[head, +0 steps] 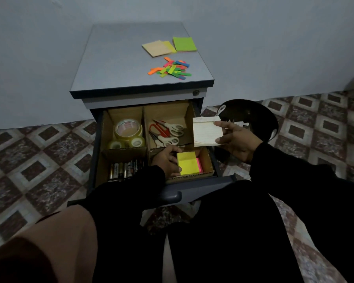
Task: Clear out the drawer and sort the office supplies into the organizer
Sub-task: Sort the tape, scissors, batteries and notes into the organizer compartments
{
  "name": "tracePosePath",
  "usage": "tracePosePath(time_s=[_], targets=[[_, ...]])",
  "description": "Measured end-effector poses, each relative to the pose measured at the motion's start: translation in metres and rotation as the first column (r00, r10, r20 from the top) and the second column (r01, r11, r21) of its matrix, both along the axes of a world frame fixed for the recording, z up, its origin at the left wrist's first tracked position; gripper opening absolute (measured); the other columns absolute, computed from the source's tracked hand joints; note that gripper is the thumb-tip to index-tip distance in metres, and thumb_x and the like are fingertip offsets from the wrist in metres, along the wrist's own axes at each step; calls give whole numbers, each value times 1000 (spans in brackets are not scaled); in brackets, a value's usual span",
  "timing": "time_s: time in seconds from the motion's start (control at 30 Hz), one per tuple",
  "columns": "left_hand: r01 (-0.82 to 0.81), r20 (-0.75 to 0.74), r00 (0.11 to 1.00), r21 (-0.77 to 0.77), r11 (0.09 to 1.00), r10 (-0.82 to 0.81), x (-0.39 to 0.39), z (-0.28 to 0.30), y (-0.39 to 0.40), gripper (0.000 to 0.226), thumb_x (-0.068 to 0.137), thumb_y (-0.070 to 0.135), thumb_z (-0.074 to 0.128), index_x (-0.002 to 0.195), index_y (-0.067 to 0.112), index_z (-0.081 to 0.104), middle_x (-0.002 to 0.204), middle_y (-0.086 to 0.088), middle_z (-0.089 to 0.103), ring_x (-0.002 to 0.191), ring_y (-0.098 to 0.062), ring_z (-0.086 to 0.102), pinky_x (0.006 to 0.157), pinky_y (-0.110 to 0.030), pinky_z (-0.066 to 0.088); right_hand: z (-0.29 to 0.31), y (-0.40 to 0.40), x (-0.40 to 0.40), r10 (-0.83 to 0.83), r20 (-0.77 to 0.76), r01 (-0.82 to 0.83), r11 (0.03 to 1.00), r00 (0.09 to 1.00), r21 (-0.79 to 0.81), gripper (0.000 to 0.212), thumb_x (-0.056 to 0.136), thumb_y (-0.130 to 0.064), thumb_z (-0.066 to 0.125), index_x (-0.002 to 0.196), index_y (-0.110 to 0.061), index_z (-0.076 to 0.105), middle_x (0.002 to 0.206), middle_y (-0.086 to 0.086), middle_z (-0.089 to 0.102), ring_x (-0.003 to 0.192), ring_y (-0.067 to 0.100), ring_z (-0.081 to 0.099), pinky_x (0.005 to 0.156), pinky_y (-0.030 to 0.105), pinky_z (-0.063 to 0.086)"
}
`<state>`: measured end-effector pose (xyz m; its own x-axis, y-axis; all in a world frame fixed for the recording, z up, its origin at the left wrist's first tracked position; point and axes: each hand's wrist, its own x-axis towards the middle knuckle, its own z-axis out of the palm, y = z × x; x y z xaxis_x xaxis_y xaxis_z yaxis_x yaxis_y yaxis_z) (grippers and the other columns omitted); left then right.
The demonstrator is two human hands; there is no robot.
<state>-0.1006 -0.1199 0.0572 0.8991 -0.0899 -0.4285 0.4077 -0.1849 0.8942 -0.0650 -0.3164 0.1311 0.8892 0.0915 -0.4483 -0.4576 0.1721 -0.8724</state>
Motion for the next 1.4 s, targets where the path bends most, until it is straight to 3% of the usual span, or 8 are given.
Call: tracePosePath(time_s=[0.23,0.4,0.53,0.73,0.9,1.1,1.23,1.4], targets=[[-14,-44,999,61,998,17,7,-9,-6,46,75,-26,56,103,11,51,72,-6,41,62,-22,47,60,-33,51,-10,-2,6,6,5,-6,1000,1000,-21,58,82,25,39,132,-4,45,94,3,57,87,15,55,70,22,50],[1,-55,998,137,991,6,9,-9,-12,52,75,-25,59,119,3,56,68,-5,43,57,-16,43,41,-16,46,-17,0,6,15,-6,-16,999,1000,-35,59,82,26,40,132,-4,45,96,3,59,92,19,56,77,27,48],[25,-95,995,171,985,-8,11,-11,-10,61,71,-25,62,127,0,52,71,-3,45,63,-13,45,57,-24,46,-19,-1,5,39,-11,-40,999,999,-28,58,82,26,40,131,-3,45,103,5,59,105,24,54,78,28,49],[42,-168,985,118,992,-21,12,-12,-6,66,72,-26,60,132,-3,46,89,-17,57,91,-27,50,88,-44,47,-20,-1,2,72,-11,-72,996,997,-52,57,82,25,41,130,-5,46,97,3,60,87,15,58,80,29,49],[22,-200,980,57,998,-10,12,-10,-7,68,76,-27,54,138,-5,37,131,-35,46,111,-38,52,97,-45,41,-25,-1,0,92,-21,-93,994,996,-51,59,80,26,42,131,-5,46,99,4,61,90,18,58,82,32,48],[11,-248,969,48,999,1,12,-10,-5,71,76,-27,54,140,-2,36,136,-31,43,120,-45,48,91,-44,45,-25,1,-4,107,-10,-108,993,994,-38,60,80,26,41,131,-6,46,111,9,58,89,17,59,77,29,50],[47,-287,958,117,992,-12,10,-2,-5,60,81,-17,56,136,1,43,126,-23,54,115,-38,54,96,-40,45,-21,4,-6,123,4,-122,991,992,-55,60,80,26,41,130,-6,47,123,15,54,89,17,58,75,28,49],[25,-197,980,179,983,11,8,14,-2,22,100,6,30,96,4,51,63,-11,49,58,-19,38,56,-26,33,-18,9,-9,121,13,-121,992,993,-48,59,79,27,42,127,-7,49,126,15,55,92,18,59,80,32,50]])
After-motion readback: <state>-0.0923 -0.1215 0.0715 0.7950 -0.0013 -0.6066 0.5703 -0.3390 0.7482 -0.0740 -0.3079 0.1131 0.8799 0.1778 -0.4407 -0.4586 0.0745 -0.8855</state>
